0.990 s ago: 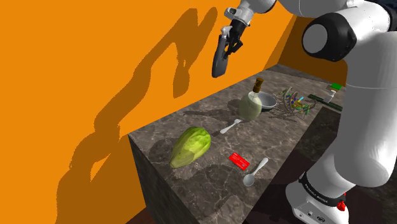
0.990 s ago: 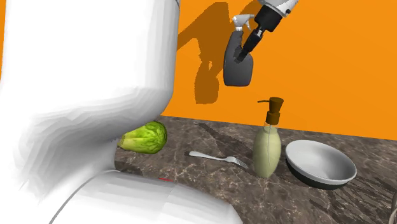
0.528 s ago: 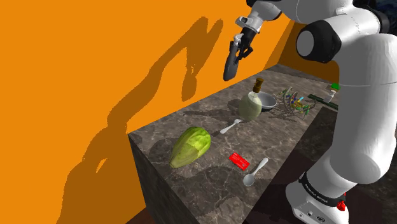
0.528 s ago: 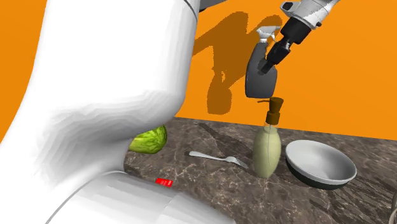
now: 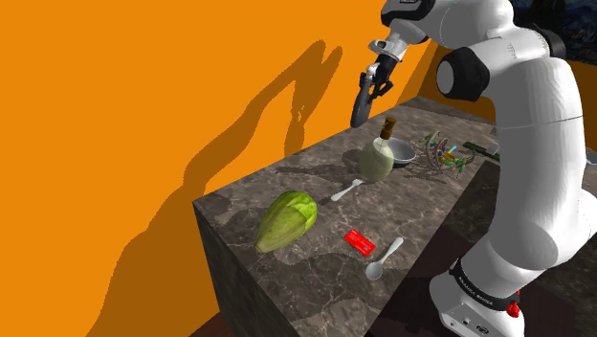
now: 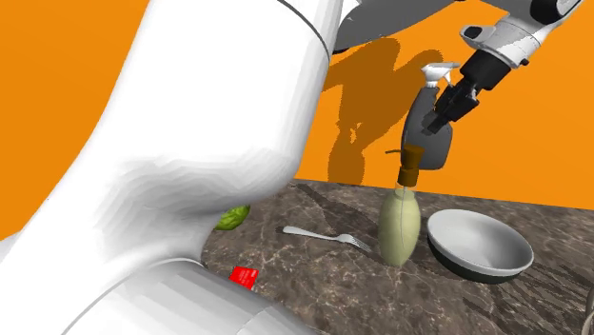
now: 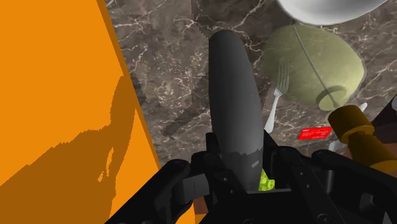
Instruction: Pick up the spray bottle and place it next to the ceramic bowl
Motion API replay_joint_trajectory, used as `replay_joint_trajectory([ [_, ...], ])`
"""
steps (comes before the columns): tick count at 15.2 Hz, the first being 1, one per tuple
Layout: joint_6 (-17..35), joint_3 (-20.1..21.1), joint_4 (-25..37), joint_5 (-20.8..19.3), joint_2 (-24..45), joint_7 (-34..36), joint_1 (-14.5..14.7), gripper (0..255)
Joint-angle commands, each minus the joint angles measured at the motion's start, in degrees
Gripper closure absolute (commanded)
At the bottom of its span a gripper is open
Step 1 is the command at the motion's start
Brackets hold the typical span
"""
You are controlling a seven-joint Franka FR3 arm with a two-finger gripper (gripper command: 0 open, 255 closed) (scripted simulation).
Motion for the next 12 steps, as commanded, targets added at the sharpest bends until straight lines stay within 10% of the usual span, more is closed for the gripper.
replay_joint_trajectory([
  [1, 0.3, 0.1, 0.5, 0.3, 1.2, -0.8, -0.7, 255],
  [12, 7.0, 0.2, -6.4, 0.5, 2.3, -4.2, 1.0, 255],
])
